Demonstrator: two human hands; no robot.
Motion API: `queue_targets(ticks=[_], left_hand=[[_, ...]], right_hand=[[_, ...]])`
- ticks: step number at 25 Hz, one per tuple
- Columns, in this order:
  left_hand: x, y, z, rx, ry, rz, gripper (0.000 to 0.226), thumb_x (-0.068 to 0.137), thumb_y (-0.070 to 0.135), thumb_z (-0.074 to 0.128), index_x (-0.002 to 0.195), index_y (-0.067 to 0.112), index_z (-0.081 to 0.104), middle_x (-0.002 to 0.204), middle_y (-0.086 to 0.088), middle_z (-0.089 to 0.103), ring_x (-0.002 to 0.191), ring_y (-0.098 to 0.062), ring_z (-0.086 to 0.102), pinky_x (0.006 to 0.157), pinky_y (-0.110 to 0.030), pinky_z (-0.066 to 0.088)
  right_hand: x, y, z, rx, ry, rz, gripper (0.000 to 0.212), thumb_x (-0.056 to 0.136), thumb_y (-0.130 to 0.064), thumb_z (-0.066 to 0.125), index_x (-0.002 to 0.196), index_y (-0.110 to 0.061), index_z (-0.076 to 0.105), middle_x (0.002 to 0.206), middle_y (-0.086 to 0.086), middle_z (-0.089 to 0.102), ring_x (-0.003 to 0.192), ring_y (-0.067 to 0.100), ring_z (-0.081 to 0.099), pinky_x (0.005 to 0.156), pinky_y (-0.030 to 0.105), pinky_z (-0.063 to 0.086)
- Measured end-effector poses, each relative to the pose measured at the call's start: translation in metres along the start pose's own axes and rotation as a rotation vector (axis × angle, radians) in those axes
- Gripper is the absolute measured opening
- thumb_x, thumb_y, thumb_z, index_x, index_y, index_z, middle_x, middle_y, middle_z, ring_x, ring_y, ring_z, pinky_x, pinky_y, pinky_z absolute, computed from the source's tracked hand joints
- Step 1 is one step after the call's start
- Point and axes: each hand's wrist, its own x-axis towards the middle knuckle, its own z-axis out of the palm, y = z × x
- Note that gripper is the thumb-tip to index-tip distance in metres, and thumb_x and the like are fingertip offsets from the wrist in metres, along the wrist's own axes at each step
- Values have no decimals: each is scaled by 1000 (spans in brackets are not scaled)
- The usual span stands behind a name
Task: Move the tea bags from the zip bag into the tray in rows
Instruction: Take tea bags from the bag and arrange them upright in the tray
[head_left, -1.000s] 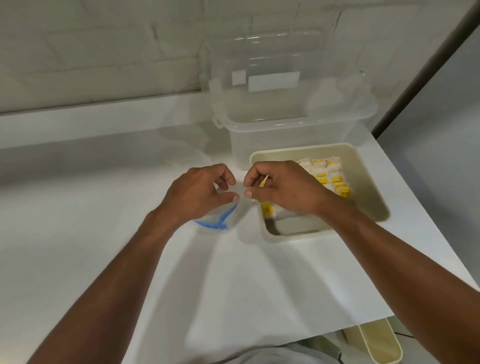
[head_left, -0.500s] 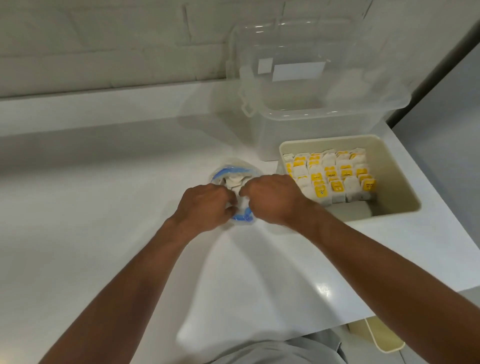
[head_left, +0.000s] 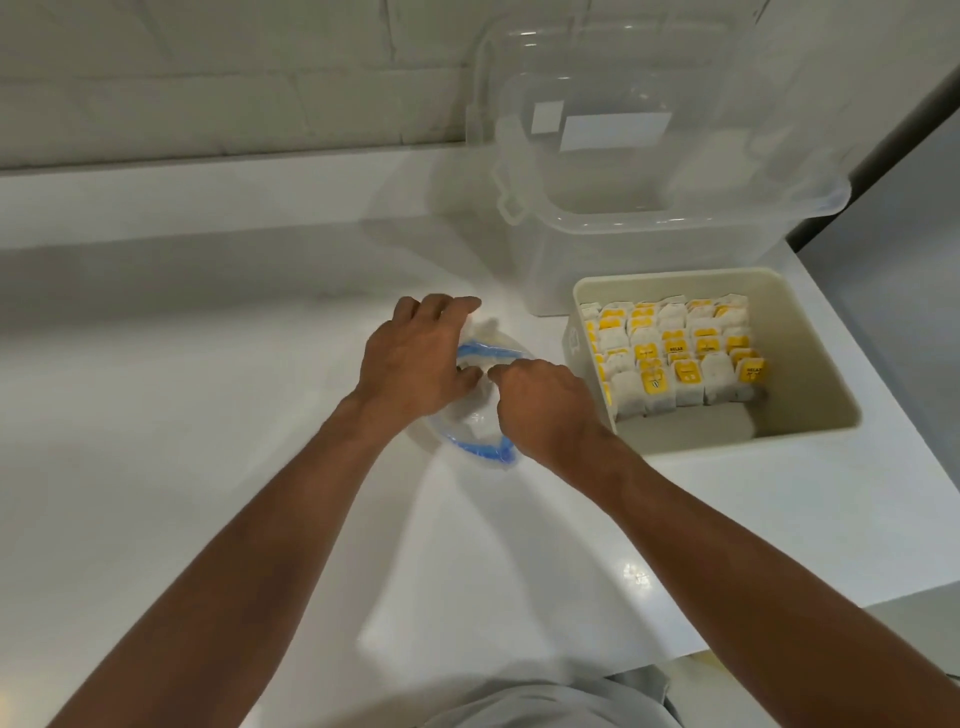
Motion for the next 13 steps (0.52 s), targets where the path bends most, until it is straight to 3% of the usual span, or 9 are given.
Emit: queue_targets(ticks=[2, 5, 7, 8, 10, 13], left_hand=[[16, -2, 4, -35, -189, -45, 52, 88, 47, 64, 135, 30, 52, 129, 3, 62, 115, -25, 57, 86, -35, 47], [23, -3, 10, -338, -247, -117, 19, 90, 36, 62, 108, 30, 62, 105, 5, 69, 98, -21, 64, 79, -34, 51], [22, -4, 7, -599, -278, -156, 17, 84, 29, 66, 100, 31, 60, 98, 7, 69, 93, -19, 65, 82, -38, 54], [21, -3, 6, -622, -293, -151, 19, 82, 29, 65, 100, 32, 58, 96, 6, 69, 91, -19, 66, 82, -39, 55], [20, -3, 7, -367, -221, -72, 22, 87, 34, 62, 107, 33, 53, 97, 6, 69, 87, -21, 64, 76, -36, 52], [12, -4, 18, -21, 147, 129, 35, 85, 36, 71, 114, 27, 53, 102, 2, 66, 87, -24, 61, 69, -33, 45]], right_hand=[[0, -1, 2, 22, 0, 24, 32, 99, -24, 47, 129, -18, 55, 122, 3, 64, 112, 21, 60, 93, 28, 45], [-5, -2, 7, 101, 60, 65, 43, 98, -27, 50, 139, -16, 42, 133, 4, 56, 117, 21, 58, 93, 28, 44], [-5, -4, 10, 135, 74, 93, 53, 96, -32, 51, 144, -15, 35, 140, 5, 50, 118, 23, 57, 93, 30, 45], [-4, -5, 11, 98, 49, 91, 56, 97, -34, 51, 146, -15, 32, 142, 6, 47, 120, 24, 56, 93, 32, 45], [-1, -5, 10, -18, -33, 43, 51, 99, -36, 49, 144, -15, 38, 142, 9, 46, 121, 27, 54, 94, 36, 47], [-6, 0, 5, -8, -74, -56, 45, 99, -39, 49, 141, -24, 45, 141, 2, 49, 123, 22, 54, 96, 33, 46]])
